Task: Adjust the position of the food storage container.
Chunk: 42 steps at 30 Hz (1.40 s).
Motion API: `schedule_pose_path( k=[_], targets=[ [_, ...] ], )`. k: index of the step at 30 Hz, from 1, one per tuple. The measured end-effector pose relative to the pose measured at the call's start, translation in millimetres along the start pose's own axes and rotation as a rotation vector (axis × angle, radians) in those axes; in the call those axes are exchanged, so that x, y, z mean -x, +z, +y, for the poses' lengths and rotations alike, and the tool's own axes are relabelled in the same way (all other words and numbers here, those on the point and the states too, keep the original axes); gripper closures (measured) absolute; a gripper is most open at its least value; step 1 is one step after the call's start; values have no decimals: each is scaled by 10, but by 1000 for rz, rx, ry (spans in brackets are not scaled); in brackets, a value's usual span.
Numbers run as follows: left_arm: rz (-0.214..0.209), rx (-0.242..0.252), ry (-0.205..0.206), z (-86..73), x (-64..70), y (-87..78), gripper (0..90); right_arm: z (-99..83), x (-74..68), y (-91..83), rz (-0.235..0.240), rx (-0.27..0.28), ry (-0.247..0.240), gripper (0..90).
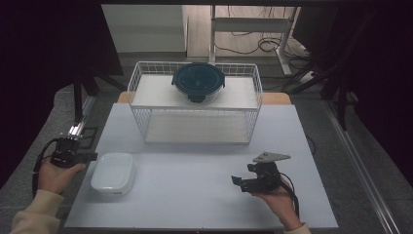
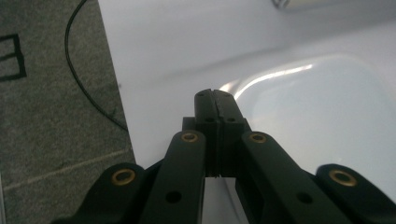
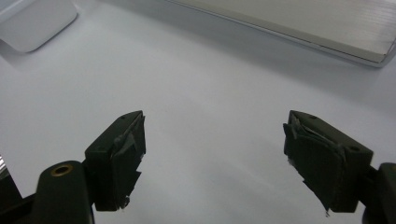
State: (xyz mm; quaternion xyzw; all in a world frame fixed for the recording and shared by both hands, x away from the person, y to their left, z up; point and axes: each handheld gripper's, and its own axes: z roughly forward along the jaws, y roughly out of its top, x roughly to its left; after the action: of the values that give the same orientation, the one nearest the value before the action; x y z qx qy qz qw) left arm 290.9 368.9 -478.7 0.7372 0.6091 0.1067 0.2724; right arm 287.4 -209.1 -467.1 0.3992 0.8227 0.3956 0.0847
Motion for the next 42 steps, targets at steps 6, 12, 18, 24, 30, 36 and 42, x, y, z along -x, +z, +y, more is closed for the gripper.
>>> schedule_pose_path(
  k=[6,12,18,24,30,36,42],
  targets=[
    [6,-52,-11,-89,4,97,897,-4,-2,5,-2,-5,-2,206],
    [-9,-52,4,-49,40,138,899,-7,0,14,-5,-10,2,206],
    [-41,-59,61,75,231,237,899,-8,-1,21,-6,-11,2,206],
    [-62,-80,142,251,530,379,899,-12,8,14,-7,-9,0,206],
    [-86,-105,208,353,763,475,899,-14,12,9,-8,-8,2,206],
    [-104,-111,250,405,901,515,899,-15,10,15,-7,-9,0,206],
    [-130,-120,307,437,1057,556,899,-21,4,30,-10,-15,-4,205]
  ],
)
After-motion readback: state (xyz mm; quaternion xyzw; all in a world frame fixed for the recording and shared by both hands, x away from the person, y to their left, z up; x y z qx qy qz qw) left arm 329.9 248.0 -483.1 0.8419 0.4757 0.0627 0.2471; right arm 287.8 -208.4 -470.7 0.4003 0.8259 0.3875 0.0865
